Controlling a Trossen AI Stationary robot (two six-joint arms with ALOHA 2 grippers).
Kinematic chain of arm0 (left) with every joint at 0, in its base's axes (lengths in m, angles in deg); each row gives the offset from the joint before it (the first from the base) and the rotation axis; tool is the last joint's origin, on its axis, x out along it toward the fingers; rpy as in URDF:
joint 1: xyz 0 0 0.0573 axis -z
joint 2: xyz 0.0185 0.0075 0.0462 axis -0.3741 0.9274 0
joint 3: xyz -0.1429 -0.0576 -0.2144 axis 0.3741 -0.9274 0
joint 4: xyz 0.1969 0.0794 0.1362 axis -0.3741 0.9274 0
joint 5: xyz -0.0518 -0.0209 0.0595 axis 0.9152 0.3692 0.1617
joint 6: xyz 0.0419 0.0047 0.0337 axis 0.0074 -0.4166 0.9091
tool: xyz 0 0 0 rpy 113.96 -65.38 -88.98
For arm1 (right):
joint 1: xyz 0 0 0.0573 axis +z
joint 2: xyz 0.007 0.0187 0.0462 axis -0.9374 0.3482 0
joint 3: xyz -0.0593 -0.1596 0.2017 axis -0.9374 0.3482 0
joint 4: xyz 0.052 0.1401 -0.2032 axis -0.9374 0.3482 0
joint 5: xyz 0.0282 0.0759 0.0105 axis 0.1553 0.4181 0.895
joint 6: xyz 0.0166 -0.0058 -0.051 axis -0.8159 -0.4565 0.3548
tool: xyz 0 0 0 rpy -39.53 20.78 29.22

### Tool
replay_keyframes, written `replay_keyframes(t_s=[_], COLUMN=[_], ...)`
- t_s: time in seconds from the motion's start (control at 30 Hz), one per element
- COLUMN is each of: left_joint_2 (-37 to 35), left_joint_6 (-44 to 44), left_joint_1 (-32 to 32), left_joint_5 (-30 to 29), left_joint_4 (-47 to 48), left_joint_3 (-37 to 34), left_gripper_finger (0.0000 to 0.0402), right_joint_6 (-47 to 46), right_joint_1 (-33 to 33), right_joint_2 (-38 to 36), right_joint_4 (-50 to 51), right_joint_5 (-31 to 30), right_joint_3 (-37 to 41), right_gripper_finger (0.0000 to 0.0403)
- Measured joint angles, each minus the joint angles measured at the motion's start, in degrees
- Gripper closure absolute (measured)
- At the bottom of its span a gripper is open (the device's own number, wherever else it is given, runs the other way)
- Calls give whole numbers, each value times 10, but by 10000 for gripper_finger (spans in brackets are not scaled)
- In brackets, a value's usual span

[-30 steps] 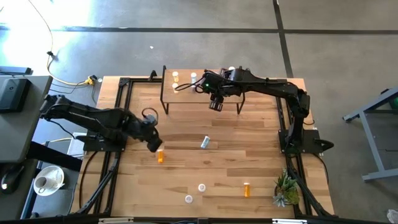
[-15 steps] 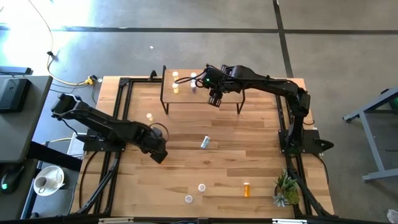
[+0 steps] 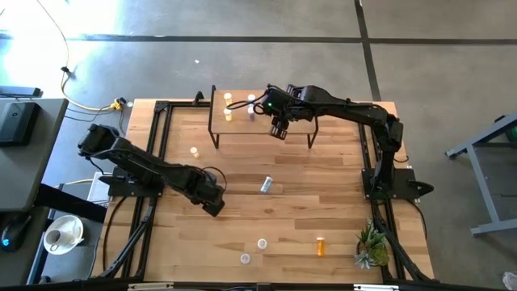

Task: Pick and place medicine bottles onto shelf by color
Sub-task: Put the top orange pill bottle on the shelf aligned with the other orange pill bottle

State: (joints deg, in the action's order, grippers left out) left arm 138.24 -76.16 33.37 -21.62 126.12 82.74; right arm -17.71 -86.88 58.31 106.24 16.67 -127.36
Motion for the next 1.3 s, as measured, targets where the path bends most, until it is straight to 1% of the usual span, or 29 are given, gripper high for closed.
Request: replay_keyframes(t_s=[0.3,0.5,0.73,0.87,0.97,1.1,1.2,1.3], left_joint_2=[51,76,106,110,110,107,100,94], left_joint_6=[-18,-17,29,59,83,119,148,182], left_joint_1=[8,8,7,7,7,7,8,8], left_joint_5=[0,-1,18,18,19,13,-4,-33], left_joint_4=[-28,-24,-18,-21,-25,-31,-39,-64], left_joint_3=[0,0,2,2,2,2,1,-2], left_gripper_finger=[202,202,207,235,266,304,321,323], right_joint_6=[1,0,0,4,4,-1,-5,-3], right_joint_1=[0,0,0,0,0,2,5,13], right_joint_2=[0,0,0,0,0,-3,-13,-26], right_joint_4=[0,1,5,7,10,23,34,46], right_joint_5=[0,0,0,-4,-15,-14,1,43], right_joint_3=[0,0,0,0,0,0,0,0], right_gripper_finger=[226,226,226,226,226,226,226,226])
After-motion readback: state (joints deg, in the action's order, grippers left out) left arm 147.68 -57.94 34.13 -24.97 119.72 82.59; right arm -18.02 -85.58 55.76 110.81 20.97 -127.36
